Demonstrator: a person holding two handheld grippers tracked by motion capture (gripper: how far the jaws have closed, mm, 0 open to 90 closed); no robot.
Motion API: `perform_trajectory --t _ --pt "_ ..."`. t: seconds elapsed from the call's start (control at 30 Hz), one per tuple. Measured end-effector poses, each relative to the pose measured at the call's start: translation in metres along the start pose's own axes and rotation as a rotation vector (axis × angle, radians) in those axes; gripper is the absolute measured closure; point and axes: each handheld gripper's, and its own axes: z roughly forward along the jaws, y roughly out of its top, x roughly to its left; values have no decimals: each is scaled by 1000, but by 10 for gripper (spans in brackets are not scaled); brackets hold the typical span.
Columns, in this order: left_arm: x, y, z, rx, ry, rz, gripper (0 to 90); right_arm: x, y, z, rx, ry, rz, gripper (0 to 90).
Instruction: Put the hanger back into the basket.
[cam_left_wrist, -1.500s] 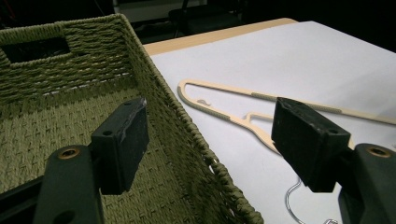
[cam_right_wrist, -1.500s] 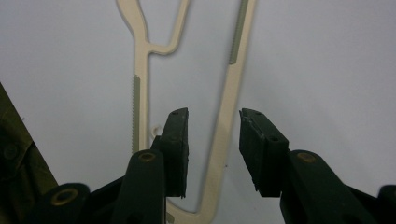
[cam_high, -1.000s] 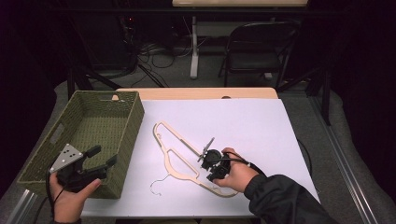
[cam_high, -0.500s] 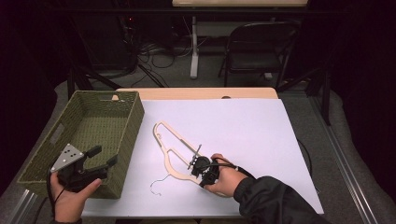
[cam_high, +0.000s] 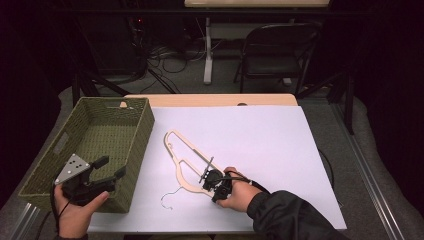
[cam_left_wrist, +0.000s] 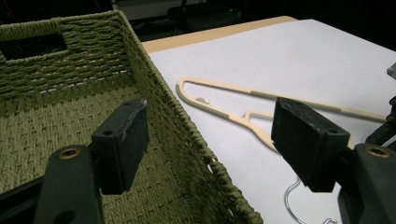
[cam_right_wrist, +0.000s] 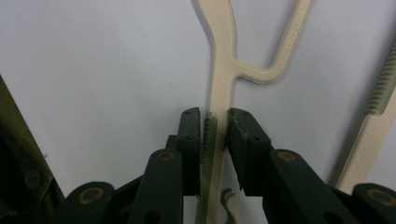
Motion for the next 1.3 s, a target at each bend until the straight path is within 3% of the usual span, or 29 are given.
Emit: perform_trajectory --t 0.23,0.47,0.7,1.3 --pt "0 0 0 -1 1 0 278 0 0 0 2 -8 1 757" --pt "-1 0 0 3 0 4 278 1 2 0 17 -25 54 792" --pt "0 0 0 4 0 3 278 1 3 -1 36 -19 72 796" --pt "-5 3 -1 -8 -10 12 283 -3 -1 -4 13 -2 65 800"
